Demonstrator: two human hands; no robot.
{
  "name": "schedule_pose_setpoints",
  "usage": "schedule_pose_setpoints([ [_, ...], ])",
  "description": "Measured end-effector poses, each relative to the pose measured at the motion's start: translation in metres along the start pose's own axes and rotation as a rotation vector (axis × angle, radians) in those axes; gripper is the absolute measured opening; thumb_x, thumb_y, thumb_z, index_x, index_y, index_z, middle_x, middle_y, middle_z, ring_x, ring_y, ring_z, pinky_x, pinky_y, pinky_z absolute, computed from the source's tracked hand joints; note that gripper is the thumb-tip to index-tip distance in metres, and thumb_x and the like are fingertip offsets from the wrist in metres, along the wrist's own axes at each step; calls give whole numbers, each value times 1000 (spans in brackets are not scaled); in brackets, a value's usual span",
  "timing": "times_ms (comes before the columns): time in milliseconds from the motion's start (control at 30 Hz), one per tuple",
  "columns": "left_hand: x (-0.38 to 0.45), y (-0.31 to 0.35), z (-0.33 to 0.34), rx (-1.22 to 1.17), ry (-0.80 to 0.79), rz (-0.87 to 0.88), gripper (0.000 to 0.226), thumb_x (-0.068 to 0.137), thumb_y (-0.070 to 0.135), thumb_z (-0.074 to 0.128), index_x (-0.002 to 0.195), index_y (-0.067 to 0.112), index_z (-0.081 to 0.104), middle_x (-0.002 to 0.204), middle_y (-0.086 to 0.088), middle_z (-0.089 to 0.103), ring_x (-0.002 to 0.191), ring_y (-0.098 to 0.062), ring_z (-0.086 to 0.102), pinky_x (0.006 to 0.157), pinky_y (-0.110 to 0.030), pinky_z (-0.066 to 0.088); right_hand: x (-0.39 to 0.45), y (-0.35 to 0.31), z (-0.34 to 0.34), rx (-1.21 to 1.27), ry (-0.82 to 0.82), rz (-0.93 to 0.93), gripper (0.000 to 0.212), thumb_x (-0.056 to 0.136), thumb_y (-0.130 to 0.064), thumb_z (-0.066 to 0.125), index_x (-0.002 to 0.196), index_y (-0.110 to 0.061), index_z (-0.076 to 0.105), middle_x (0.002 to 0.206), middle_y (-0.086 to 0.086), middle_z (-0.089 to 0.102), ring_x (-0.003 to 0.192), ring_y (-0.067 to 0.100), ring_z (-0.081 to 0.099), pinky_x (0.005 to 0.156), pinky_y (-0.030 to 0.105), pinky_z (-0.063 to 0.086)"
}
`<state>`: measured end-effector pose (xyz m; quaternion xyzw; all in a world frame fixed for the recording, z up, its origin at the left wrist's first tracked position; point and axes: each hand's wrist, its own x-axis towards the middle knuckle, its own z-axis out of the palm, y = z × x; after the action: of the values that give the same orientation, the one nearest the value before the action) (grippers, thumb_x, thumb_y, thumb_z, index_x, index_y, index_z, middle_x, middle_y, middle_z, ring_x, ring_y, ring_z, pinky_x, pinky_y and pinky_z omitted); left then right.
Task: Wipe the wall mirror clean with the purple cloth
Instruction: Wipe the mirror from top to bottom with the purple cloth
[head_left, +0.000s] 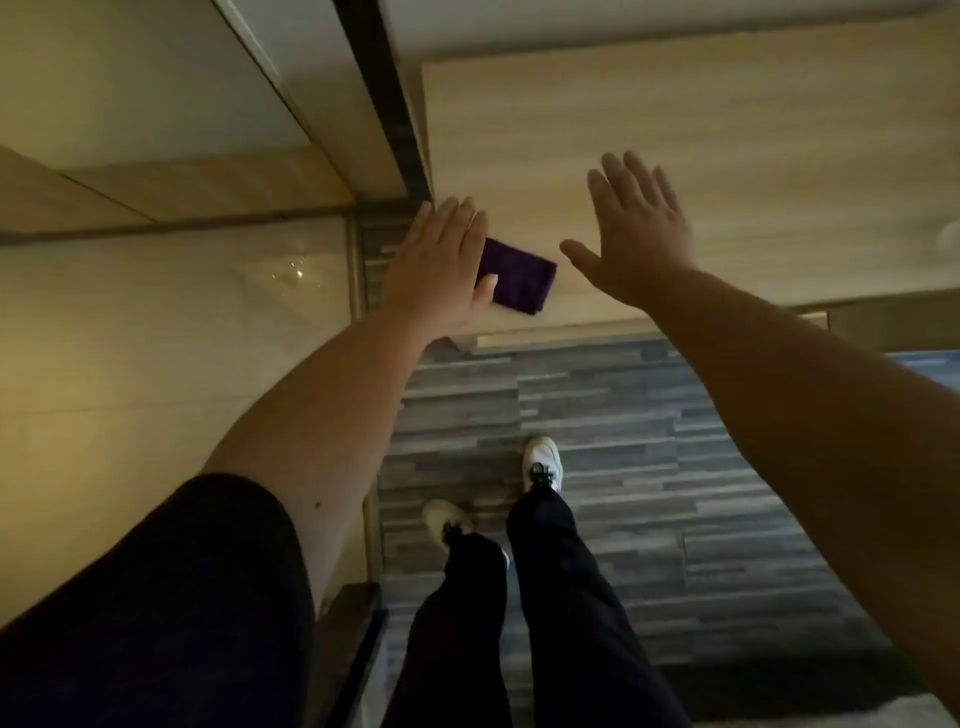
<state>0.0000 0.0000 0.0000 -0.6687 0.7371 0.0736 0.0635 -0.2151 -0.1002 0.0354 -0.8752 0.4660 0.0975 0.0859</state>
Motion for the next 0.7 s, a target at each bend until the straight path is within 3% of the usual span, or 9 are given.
schedule_pose_setpoints([
  [167,22,0,64,-10,-67,80,75,100,49,43,153,0,22,160,-20,21,149,-35,16,124,-49,9,21,4,58,-9,-78,-47,80,97,-59,38,155,-9,15,165,13,10,152,28,2,122,45,1],
  [333,36,3,107,-17,-132,160,83,98,58,39,156,5,13,164,-17,9,152,-33,4,124,-49,6,30,7,92,-4,-112,-63,79,98,-58,38,155,-9,17,165,12,11,152,27,3,123,44,1],
  [533,54,-6,115,33,-120,226,90,93,66,31,157,9,6,165,-15,0,152,-33,-4,123,-53,3,34,9,110,0,-103,-81,76,98,-57,36,155,-8,20,164,12,14,152,26,5,123,43,1],
  [600,57,-8,118,53,-135,234,89,95,67,34,157,9,8,164,-14,7,151,-32,3,124,-51,4,35,8,113,3,-105,-81,76,99,-56,36,155,-8,20,164,12,15,152,26,6,123,43,1],
  [700,50,-7,125,70,-2,237,79,94,63,41,148,7,29,147,-16,39,135,-36,36,118,-51,24,32,7,117,0,-107,-84,75,99,-56,37,155,-9,20,164,11,15,152,26,6,122,41,-1],
])
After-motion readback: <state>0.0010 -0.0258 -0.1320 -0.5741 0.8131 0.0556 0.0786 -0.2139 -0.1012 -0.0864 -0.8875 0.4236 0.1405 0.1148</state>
